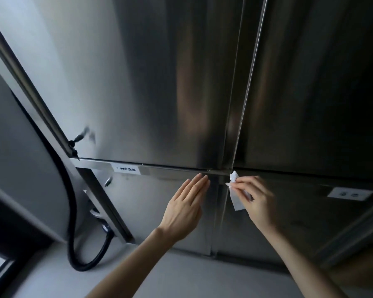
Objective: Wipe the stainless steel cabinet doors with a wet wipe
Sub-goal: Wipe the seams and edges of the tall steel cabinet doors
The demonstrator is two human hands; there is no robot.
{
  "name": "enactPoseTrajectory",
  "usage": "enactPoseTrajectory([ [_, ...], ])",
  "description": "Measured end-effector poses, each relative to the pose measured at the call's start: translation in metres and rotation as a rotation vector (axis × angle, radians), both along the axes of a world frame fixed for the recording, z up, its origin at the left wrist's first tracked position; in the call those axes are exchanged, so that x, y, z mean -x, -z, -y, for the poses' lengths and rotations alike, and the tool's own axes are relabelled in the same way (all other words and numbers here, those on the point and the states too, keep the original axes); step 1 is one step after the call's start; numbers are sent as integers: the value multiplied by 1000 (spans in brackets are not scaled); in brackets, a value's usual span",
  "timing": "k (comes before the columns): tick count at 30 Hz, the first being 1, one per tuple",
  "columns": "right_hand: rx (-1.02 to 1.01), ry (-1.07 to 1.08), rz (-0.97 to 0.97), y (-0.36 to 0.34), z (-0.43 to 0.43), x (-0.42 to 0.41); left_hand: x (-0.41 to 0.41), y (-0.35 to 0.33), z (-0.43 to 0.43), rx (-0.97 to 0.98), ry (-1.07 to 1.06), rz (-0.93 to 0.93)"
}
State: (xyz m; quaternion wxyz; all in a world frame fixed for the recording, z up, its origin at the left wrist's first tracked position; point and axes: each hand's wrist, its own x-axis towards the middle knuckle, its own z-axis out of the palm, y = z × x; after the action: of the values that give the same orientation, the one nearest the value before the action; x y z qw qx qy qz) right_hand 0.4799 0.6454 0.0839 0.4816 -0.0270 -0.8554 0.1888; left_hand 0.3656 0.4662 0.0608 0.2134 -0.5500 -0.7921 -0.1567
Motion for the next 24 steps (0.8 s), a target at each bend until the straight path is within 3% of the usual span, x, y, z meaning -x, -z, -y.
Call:
enactPoseTrajectory([
  [5,-20,-13,-14,24,-15,19,15,32,-13,-31,-6,-34],
  [11,-162,-23,-75,107,-38,51,59,79,-50,-144,-119,-99],
  [18,-327,-9,-262,198,-55,89,107,139,-82,-362,-110,-268],
  [24,-484,76,-452,222,-72,114,122,164,-107,-514,-62,-442],
])
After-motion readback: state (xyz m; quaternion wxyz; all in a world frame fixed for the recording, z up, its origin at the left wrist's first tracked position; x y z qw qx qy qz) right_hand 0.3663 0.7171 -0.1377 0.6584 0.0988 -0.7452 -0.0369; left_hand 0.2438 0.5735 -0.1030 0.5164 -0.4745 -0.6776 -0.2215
